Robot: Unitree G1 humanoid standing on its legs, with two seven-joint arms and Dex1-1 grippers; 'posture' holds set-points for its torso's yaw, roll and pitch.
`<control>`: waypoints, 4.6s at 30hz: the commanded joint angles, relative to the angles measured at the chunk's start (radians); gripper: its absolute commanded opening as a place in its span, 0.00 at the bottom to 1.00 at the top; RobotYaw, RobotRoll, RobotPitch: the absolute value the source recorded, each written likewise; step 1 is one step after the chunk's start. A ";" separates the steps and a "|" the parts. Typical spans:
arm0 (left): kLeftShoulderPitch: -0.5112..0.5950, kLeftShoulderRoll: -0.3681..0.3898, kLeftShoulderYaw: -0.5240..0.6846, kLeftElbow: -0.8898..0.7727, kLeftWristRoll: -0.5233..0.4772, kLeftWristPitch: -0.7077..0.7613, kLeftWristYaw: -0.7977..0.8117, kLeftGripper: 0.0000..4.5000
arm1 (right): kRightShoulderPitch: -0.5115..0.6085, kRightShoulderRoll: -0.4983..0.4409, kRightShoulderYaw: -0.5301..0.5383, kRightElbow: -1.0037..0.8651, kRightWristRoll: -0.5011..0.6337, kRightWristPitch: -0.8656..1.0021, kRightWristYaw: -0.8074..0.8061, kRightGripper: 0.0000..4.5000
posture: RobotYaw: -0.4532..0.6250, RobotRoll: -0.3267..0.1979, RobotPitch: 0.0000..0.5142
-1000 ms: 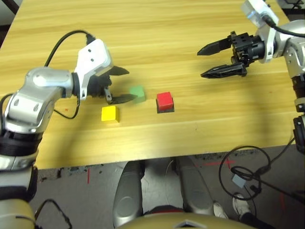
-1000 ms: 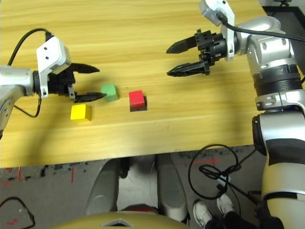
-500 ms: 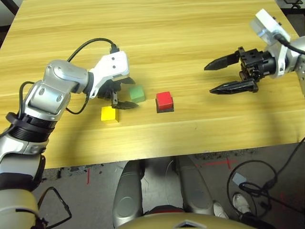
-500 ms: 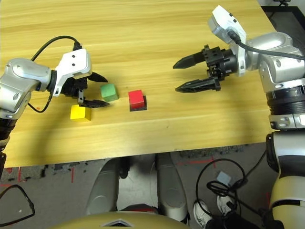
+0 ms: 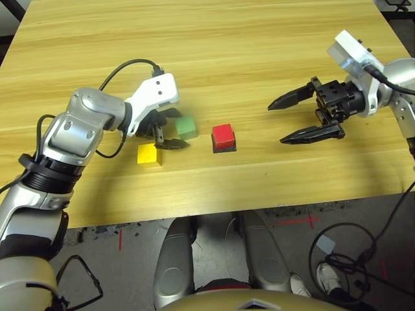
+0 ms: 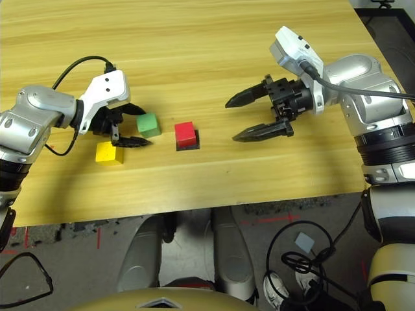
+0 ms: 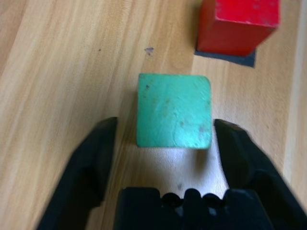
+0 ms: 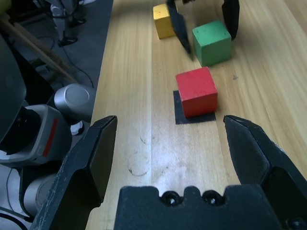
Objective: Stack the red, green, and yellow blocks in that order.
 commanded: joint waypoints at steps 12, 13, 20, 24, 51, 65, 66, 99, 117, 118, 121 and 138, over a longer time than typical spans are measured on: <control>-0.275 0.047 -0.024 -0.221 -0.061 0.335 -0.041 0.46 | 0.015 -0.005 0.006 0.020 -0.024 -0.032 0.007 1.00 | 0.62 0.70 0.63; -0.303 0.039 -0.027 -0.236 -0.078 0.382 -0.038 0.46 | 0.019 -0.003 0.005 0.020 -0.027 -0.033 0.007 1.00 | 0.62 0.71 0.63; -0.384 -0.040 -0.046 -0.315 -0.168 0.610 0.033 0.46 | 0.036 0.014 -0.004 0.017 -0.046 -0.037 0.007 1.00 | 0.62 0.74 0.64; -0.398 -0.073 -0.063 -0.301 -0.185 0.639 0.084 0.46 | 0.044 0.023 -0.013 0.007 -0.052 -0.028 0.007 1.00 | 0.61 0.74 0.64; -0.291 -0.114 -0.169 -0.295 -0.229 0.567 0.204 0.46 | 0.061 0.039 -0.061 -0.040 -0.080 0.033 0.006 1.00 | 0.56 0.72 0.68; -0.281 -0.114 -0.178 -0.310 -0.241 0.554 0.208 0.46 | 0.073 0.036 -0.080 -0.056 -0.084 0.054 0.000 1.00 | 0.55 0.72 0.69; -0.280 -0.116 -0.177 -0.313 -0.243 0.556 0.209 0.46 | 0.074 0.036 -0.081 -0.057 -0.085 0.055 0.000 1.00 | 0.56 0.72 0.69; 0.044 0.456 0.024 -0.256 -0.123 -0.052 -0.236 0.99 | 0.038 0.049 -0.051 0.022 -0.099 0.003 0.007 1.00 | 0.63 0.73 0.65; 0.291 0.426 0.104 -0.384 -0.093 0.062 -0.080 0.99 | 0.002 0.050 -0.023 0.038 -0.089 0.004 0.007 1.00 | 0.63 0.69 0.64; 0.299 0.420 0.108 -0.383 -0.089 0.061 -0.064 0.95 | 0.002 0.050 -0.023 0.038 -0.089 0.004 0.007 1.00 | 0.63 0.69 0.64; 0.294 0.402 0.117 -0.387 -0.087 0.077 -0.030 0.78 | 0.004 0.048 -0.023 0.039 -0.089 0.005 0.007 1.00 | 0.63 0.69 0.64; -0.367 0.302 -0.073 -0.346 -0.159 0.459 -0.125 0.46 | 0.037 0.052 -0.021 0.039 -0.103 -0.007 0.007 1.00 | 0.65 0.78 0.58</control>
